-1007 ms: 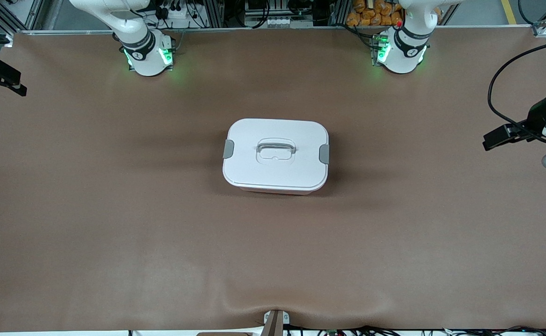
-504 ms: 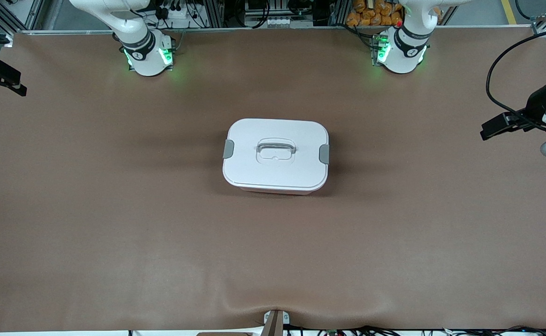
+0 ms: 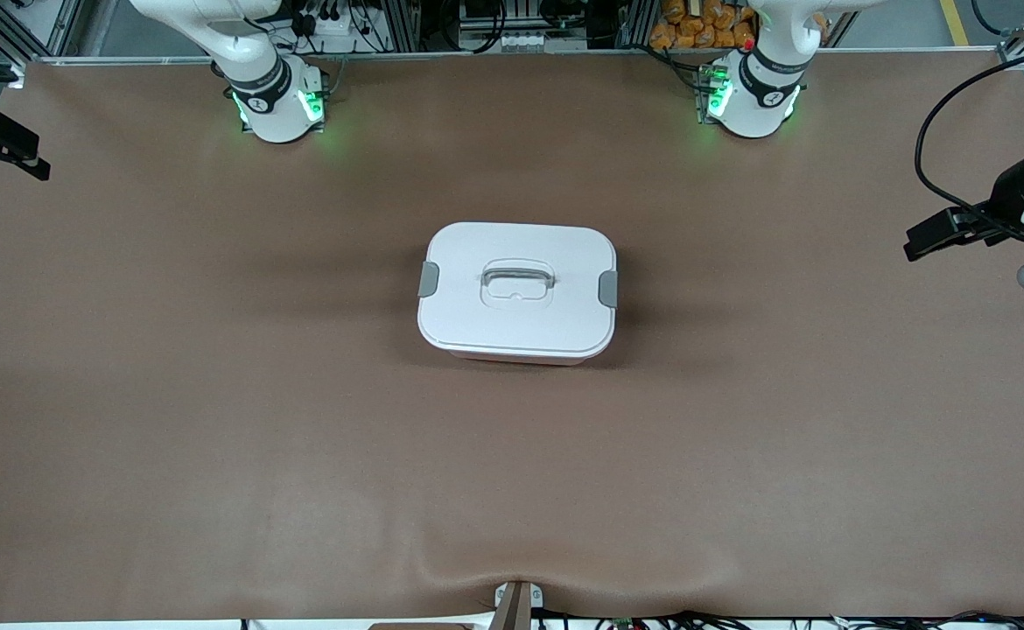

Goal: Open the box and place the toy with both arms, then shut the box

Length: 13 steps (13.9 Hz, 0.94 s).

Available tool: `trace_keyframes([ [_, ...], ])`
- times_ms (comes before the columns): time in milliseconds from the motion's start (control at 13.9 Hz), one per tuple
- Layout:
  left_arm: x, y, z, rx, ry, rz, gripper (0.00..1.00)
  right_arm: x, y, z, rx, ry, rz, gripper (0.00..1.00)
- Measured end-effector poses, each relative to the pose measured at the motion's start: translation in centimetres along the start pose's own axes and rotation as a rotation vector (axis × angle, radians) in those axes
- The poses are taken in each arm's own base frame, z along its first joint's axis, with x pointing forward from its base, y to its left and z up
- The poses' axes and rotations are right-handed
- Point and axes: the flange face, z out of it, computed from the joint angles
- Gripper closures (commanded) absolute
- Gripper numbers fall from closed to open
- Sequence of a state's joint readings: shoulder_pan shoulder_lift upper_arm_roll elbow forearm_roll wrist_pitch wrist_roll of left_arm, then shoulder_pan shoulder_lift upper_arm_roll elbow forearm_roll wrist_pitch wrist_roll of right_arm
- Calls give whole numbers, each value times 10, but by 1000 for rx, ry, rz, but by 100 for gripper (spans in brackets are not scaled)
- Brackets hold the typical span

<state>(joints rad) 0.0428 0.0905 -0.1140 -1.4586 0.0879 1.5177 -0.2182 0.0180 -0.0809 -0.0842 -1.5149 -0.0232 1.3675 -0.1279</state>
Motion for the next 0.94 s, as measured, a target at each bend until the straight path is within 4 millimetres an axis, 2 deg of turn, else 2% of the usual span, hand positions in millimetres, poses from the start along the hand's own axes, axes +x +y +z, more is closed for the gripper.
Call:
trace_keyframes([
  [935, -6, 7, -2, 4, -20, 18, 0, 0, 0, 0, 0, 0, 1, 0],
])
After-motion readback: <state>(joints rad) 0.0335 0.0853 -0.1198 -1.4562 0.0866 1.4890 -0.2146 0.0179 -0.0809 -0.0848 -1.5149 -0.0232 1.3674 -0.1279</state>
